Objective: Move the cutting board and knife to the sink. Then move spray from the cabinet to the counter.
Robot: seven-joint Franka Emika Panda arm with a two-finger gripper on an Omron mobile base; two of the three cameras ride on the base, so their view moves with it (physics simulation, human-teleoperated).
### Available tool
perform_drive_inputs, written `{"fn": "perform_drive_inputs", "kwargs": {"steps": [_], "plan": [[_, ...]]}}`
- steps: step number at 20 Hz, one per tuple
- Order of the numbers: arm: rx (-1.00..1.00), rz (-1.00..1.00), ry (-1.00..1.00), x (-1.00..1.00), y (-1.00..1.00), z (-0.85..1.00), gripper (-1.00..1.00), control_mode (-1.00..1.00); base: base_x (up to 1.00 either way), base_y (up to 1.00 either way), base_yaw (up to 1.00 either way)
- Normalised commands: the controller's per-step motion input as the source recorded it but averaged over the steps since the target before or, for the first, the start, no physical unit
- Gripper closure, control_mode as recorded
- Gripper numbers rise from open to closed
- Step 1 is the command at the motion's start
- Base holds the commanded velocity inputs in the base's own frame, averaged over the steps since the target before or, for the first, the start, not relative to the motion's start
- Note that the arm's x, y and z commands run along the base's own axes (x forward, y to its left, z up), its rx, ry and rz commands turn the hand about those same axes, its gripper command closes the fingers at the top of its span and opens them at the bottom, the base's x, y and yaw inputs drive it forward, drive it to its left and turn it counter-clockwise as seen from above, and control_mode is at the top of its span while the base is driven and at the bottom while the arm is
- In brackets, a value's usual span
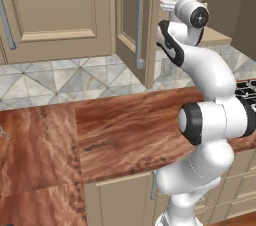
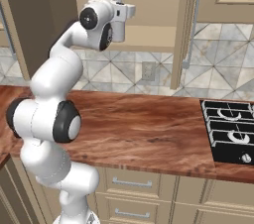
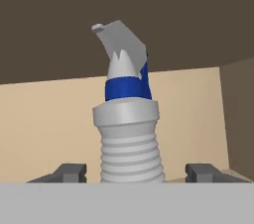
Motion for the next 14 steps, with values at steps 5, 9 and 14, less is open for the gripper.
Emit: {"fn": "perform_drive_inputs", "kwargs": {"steps": [5, 9, 14], "plan": [[0.00, 0.00, 0.00, -1.00, -0.10, 0.01, 1.00, -1.00, 0.00, 0.00, 0.00], [0.00, 0.00, 0.00, -1.00, 0.00, 0.00, 1.00, -1.00, 0.00, 0.00, 0.00], [0.00, 0.00, 0.00, -1.00, 0.00, 0.00, 1.00, -1.00, 0.00, 0.00, 0.00]]}}
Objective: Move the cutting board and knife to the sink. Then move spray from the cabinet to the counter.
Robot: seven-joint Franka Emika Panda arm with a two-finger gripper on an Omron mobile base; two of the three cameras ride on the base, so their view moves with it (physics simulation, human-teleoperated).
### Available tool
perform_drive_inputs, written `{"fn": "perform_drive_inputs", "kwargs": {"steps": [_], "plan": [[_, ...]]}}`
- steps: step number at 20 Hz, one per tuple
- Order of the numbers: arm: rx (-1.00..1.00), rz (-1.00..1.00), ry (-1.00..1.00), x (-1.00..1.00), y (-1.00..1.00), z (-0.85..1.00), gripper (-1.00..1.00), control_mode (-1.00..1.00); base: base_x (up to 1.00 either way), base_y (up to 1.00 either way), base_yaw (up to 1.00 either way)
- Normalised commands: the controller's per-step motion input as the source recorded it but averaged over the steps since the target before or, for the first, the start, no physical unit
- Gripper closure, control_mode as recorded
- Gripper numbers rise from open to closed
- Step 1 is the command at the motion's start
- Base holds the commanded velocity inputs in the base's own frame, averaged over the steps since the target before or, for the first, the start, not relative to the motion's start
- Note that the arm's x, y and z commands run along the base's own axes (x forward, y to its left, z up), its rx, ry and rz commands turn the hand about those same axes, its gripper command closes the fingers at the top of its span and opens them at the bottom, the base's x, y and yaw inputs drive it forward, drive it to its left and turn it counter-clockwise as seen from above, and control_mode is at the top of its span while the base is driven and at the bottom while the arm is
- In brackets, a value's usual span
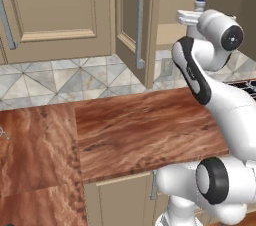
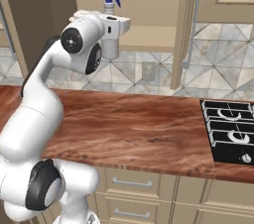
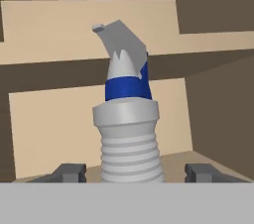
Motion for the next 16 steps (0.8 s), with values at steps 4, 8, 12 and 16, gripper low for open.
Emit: {"fn": "perform_drive_inputs", "kwargs": {"steps": [4, 8, 12, 16], "plan": [[0.01, 0.00, 0.00, -1.00, 0.00, 0.00, 1.00, -1.00, 0.00, 0.00, 0.00], [0.02, 0.00, 0.00, -1.00, 0.00, 0.05, 1.00, -1.00, 0.00, 0.00, 0.00], [0.00, 0.00, 0.00, -1.00, 0.00, 0.03, 1.00, -1.00, 0.00, 0.00, 0.00], [0.00, 0.01, 0.01, -0.79, 0.00, 0.00, 1.00, -1.00, 0.00, 0.00, 0.00]]}}
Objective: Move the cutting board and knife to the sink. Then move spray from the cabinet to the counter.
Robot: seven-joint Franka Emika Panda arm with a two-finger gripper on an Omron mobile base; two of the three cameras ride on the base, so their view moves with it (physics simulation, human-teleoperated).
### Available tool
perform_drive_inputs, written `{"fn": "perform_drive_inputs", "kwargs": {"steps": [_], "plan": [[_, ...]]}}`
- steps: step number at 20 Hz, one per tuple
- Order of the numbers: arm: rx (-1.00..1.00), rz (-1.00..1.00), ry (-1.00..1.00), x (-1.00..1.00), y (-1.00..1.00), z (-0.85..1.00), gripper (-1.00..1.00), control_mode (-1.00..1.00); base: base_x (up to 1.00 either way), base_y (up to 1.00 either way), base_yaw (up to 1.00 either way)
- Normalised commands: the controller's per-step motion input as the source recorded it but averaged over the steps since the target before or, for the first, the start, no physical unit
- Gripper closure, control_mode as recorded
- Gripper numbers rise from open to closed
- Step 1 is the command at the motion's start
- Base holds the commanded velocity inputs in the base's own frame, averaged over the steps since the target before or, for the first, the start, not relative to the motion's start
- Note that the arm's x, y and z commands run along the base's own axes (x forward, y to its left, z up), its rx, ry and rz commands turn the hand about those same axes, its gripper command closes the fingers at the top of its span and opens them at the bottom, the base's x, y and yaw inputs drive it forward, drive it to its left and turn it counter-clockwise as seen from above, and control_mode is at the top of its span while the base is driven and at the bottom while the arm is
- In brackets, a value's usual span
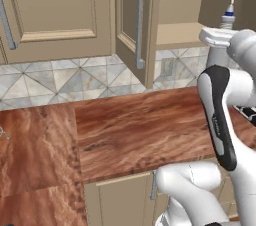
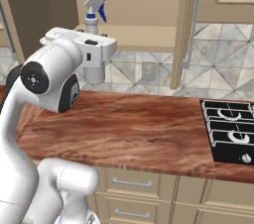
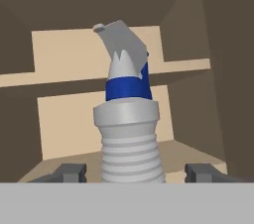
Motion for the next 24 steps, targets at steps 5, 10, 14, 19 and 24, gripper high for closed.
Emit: {"fn": "perform_drive_inputs", "kwargs": {"steps": [5, 10, 14, 19, 24], "plan": [[0.00, 0.09, 0.00, -0.70, 0.00, -0.03, 1.00, -1.00, 0.00, 0.00, 0.00], [0.00, 0.13, 0.00, -0.65, 0.00, -0.31, 1.00, -1.00, 0.00, 0.00, 0.00], [0.00, 0.15, 0.00, -0.58, 0.00, -0.37, 1.00, -1.00, 0.00, 0.00, 0.00], [0.00, 0.12, 0.00, -0.42, 0.08, -0.30, 1.00, -1.00, 0.00, 0.00, 0.00], [0.00, 0.00, 0.00, -0.43, 0.21, -0.22, 1.00, 1.00, -0.20, 0.04, 0.00]]}}
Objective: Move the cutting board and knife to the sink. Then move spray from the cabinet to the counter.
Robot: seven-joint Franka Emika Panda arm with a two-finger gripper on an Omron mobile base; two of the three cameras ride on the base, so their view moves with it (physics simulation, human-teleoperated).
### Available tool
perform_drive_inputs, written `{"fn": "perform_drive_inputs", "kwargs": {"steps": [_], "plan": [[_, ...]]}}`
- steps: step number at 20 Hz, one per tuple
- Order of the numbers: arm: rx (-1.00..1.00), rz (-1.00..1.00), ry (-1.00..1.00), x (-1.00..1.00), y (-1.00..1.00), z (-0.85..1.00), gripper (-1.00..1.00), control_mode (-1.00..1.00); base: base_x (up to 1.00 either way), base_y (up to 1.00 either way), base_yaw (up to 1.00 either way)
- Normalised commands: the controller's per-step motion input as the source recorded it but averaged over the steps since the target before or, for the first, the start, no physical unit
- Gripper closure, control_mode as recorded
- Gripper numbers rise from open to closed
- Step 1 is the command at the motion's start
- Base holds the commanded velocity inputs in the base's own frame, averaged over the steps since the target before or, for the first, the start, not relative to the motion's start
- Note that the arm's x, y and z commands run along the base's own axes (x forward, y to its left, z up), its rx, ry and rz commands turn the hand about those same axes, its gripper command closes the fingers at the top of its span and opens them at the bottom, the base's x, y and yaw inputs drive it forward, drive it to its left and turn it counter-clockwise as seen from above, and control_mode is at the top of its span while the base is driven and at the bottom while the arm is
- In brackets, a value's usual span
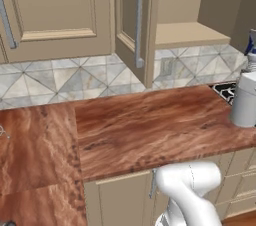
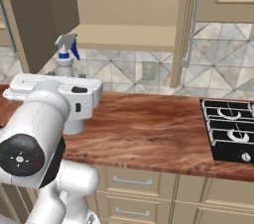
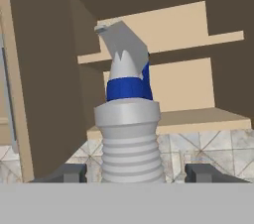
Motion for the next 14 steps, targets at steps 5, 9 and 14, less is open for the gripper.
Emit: {"fn": "perform_drive_inputs", "kwargs": {"steps": [5, 9, 14], "plan": [[0.00, 0.00, 0.00, 0.00, 0.00, 0.00, 1.00, 1.00, -0.95, 0.03, 0.08], [0.00, 0.00, 0.00, 0.00, 0.00, 0.00, 1.00, 1.00, -0.55, 0.14, 0.44], [0.00, 0.00, 0.00, 0.00, 0.00, 0.00, 1.00, 1.00, -0.02, 0.38, 0.55]]}}
